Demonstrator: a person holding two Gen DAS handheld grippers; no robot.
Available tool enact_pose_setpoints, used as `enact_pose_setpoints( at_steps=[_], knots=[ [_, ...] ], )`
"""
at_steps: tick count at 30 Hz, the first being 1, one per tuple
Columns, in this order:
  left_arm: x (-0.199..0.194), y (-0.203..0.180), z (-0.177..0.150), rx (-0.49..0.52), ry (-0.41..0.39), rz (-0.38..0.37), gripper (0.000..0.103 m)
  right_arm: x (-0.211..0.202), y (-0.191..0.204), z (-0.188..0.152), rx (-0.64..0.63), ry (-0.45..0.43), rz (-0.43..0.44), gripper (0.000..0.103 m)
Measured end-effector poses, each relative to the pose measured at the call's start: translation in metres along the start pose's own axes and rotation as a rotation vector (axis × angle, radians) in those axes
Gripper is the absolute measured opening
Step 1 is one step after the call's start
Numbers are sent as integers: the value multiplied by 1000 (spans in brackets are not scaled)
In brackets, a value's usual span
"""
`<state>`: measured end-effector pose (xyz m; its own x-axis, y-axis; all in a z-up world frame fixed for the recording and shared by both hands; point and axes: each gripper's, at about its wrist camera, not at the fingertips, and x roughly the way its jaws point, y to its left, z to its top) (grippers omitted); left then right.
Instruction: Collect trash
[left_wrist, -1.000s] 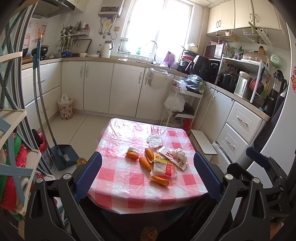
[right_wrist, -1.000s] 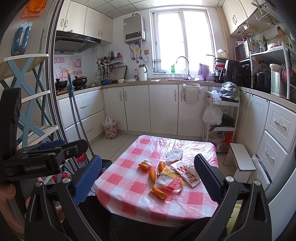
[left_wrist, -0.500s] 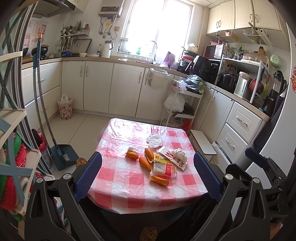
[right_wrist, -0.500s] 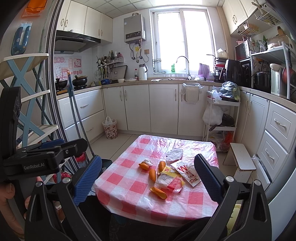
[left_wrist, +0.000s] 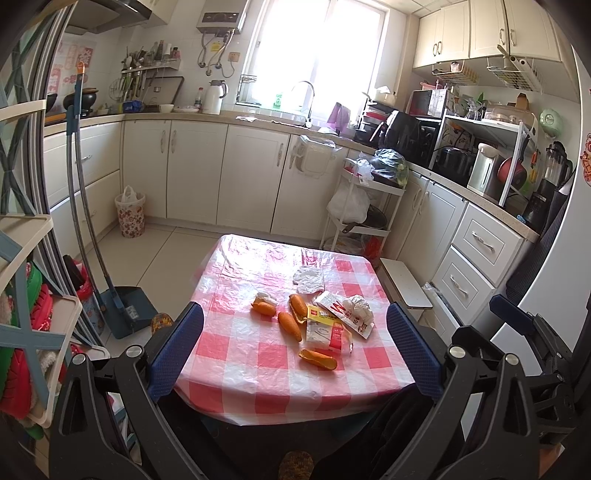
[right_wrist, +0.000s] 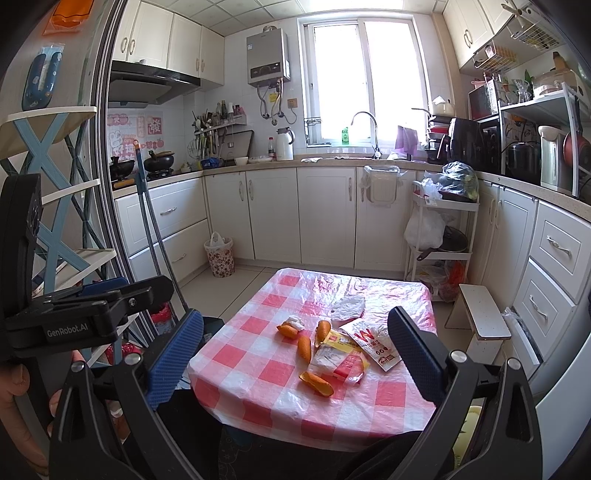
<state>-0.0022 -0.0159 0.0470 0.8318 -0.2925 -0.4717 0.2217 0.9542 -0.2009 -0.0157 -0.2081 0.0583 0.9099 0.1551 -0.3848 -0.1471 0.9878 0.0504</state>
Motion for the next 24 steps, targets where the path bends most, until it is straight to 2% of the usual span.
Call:
enact_pose_setpoints(
  at_steps=[20, 24],
  knots=[
    [0, 2, 1, -3, 1, 0, 96, 1, 1, 0, -2, -1, 0, 96],
    [6, 6, -2, -9, 6, 25, 96, 6, -4, -1, -7, 4, -10, 96]
  ],
)
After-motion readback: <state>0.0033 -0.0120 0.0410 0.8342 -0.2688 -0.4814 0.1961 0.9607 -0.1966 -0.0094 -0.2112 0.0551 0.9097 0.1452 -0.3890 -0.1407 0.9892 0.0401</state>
